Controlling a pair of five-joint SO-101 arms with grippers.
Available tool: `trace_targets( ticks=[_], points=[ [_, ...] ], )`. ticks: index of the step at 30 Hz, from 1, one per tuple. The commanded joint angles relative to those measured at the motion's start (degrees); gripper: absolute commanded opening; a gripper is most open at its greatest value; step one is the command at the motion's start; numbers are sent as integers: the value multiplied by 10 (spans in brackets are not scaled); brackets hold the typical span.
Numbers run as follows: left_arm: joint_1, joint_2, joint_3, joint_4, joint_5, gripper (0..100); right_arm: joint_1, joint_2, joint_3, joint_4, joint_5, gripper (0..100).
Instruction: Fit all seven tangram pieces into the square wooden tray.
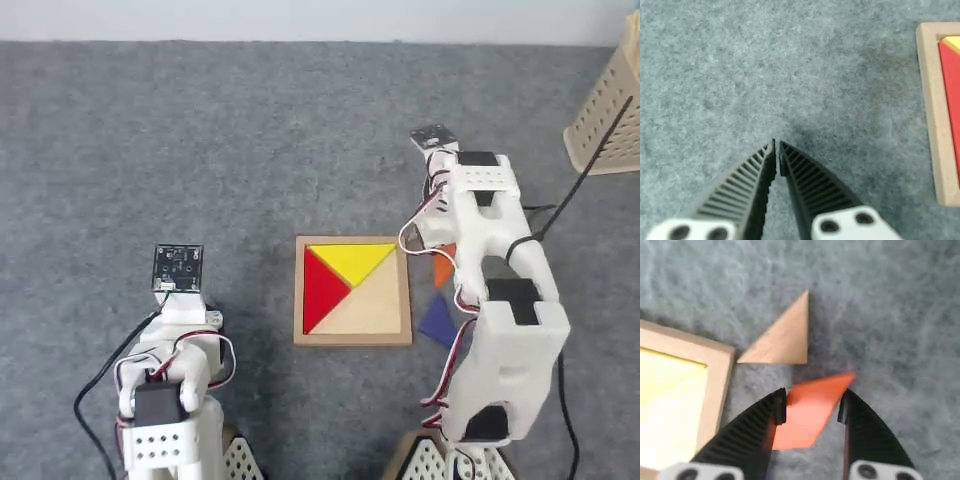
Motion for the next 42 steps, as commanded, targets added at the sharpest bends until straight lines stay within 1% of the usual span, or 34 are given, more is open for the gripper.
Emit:
trace_targets(
  ticks=[1, 4, 6, 9, 15, 25, 27, 29, 32, 35, 38, 42],
  points=[
    [-3, -12, -11, 4, 4, 12, 9, -66, -25, 22, 4, 184],
    [-3, -12, -11, 4, 4, 12, 8, -97, -24, 44, -6, 191],
    [-3, -12, -11, 4, 4, 12, 5, -113, -23, 59, -16, 217],
    [-3, -12, -11, 4, 4, 12, -1, -126, 12, 60, -16, 233],
    [-3, -12, -11, 4, 4, 12, -7, -132, 134, -43, -2, 235],
    [-3, -12, -11, 4, 4, 12, -11, -126, 179, -93, -4, 231],
    [-3, -12, -11, 4, 4, 12, -9, -126, 183, -97, -16, 228],
    [-3, -12, -11, 4, 4, 12, -8, -126, 183, -97, -25, 180],
    [-3, -12, -11, 4, 4, 12, -11, -126, 183, -99, -28, 70],
    [-3, -12, -11, 4, 4, 12, -7, -133, 180, -98, -39, 6],
    [-3, -12, -11, 4, 4, 12, 6, -161, 171, -84, -71, 7],
    [-3, -12, -11, 4, 4, 12, 1, -262, 176, -33, -110, 7]
  ],
)
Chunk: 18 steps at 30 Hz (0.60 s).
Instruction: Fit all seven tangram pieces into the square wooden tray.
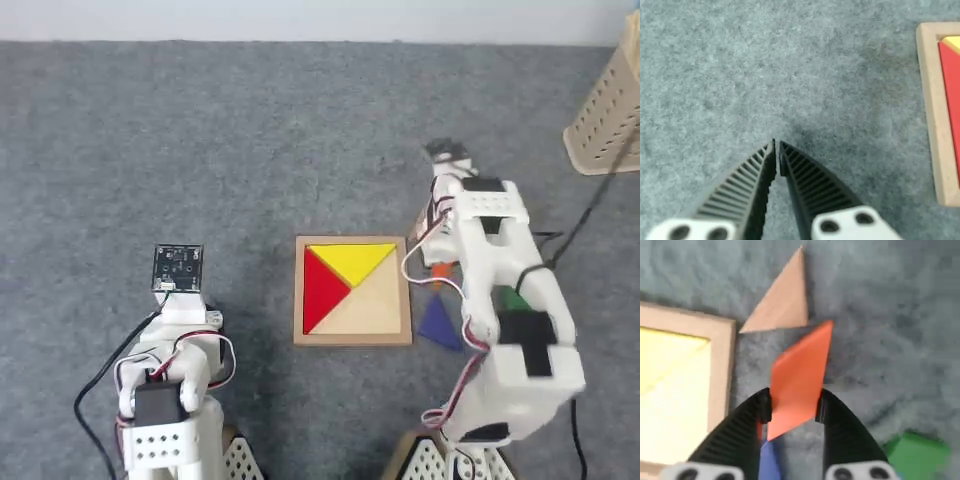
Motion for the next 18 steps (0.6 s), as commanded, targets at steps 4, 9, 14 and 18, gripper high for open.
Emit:
trace_targets(
  ticks=[4, 9, 14, 18],
  points=[
    [-3, -12, -11, 4, 4, 12, -45, -204, 11, 75, -93, 6],
    [-3, -12, -11, 4, 4, 12, -132, -196, 71, 49, -98, 9],
    [-3, -12, -11, 4, 4, 12, -195, -98, 74, 13, -126, 9],
    [-3, -12, -11, 4, 4, 12, -203, -27, 45, 9, -135, 9]
  ],
)
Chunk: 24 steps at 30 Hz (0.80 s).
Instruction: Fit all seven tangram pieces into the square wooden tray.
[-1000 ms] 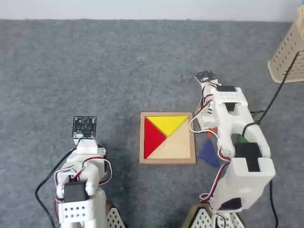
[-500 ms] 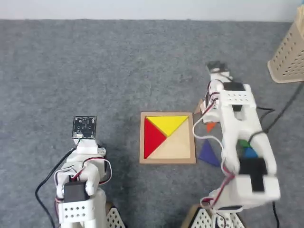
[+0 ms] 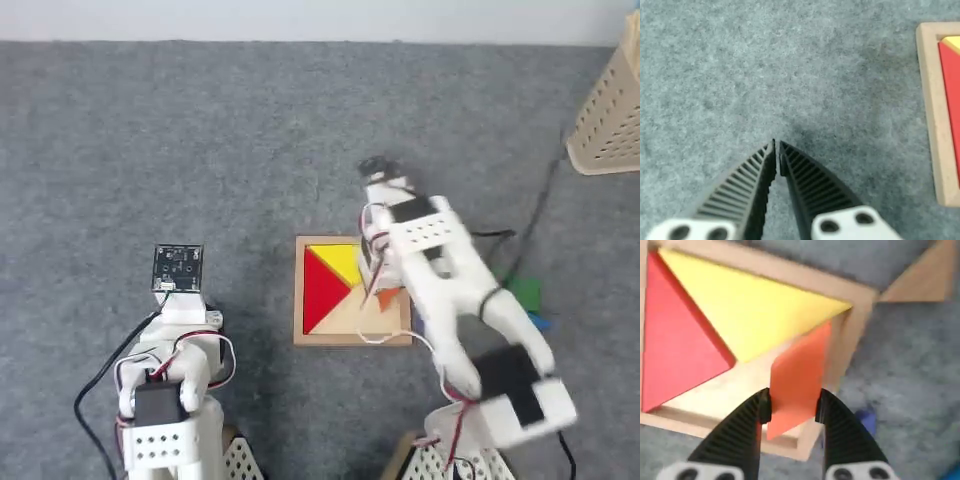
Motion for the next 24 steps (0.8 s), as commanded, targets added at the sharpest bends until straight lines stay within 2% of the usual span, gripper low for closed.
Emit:
trace_targets(
  ticks=[1, 7, 11, 16, 24],
  points=[
    [-3, -12, -11, 4, 4, 12, -6, 31, -42, -9, -13, 9],
    [-3, -12, -11, 4, 4, 12, 11, 50, -73, -8, -30, 23],
    [-3, -12, -11, 4, 4, 12, 38, 52, -86, -4, -32, 135],
    [-3, -12, -11, 4, 4, 12, 36, 47, -91, -3, -28, 228],
    [-3, -12, -11, 4, 4, 12, 15, 46, -98, -2, -6, 250]
  ],
)
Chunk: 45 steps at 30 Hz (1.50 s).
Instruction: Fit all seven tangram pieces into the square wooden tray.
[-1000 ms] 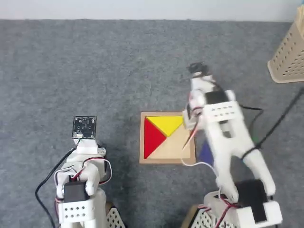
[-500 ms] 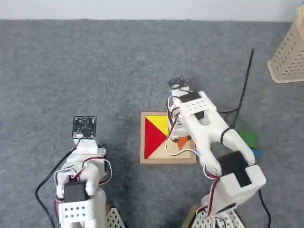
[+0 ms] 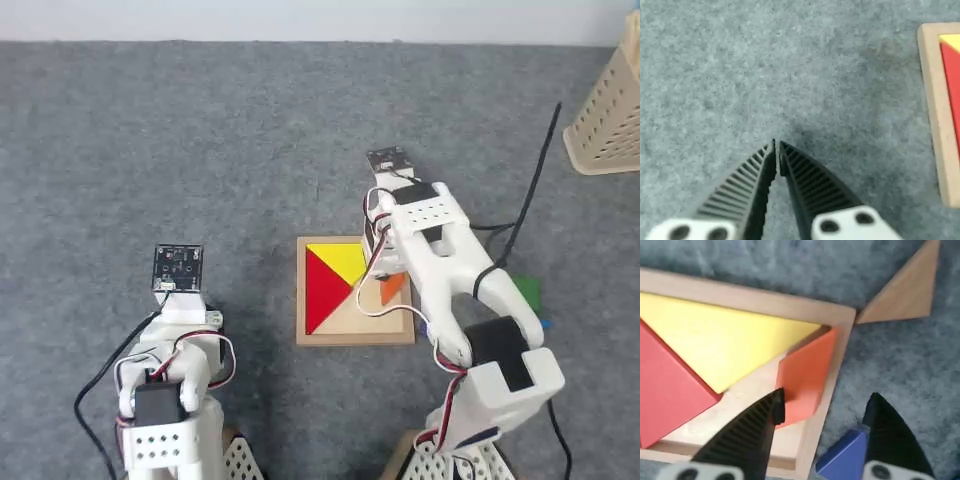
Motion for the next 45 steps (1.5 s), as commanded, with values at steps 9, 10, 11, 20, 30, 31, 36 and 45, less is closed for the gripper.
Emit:
trace_targets(
  ticks=[9, 10, 11, 20, 30, 31, 36, 45],
  points=[
    [-3, -12, -11, 4, 4, 12, 55, -136, 1, 7, 14, 249],
    [-3, -12, -11, 4, 4, 12, 61, -140, 7, -2, 14, 248],
    [-3, -12, -11, 4, 4, 12, 65, -140, 11, -10, 14, 248],
    [-3, -12, -11, 4, 4, 12, 15, -96, 50, -91, 15, 11],
    [-3, -12, -11, 4, 4, 12, 12, -36, 33, -98, 15, 33],
    [-3, -12, -11, 4, 4, 12, 13, -32, 30, -98, 15, 33],
    [-3, -12, -11, 4, 4, 12, 13, -24, 25, -96, 15, 34],
    [-3, -12, -11, 4, 4, 12, 34, -191, 55, -28, 33, 39]
  ],
)
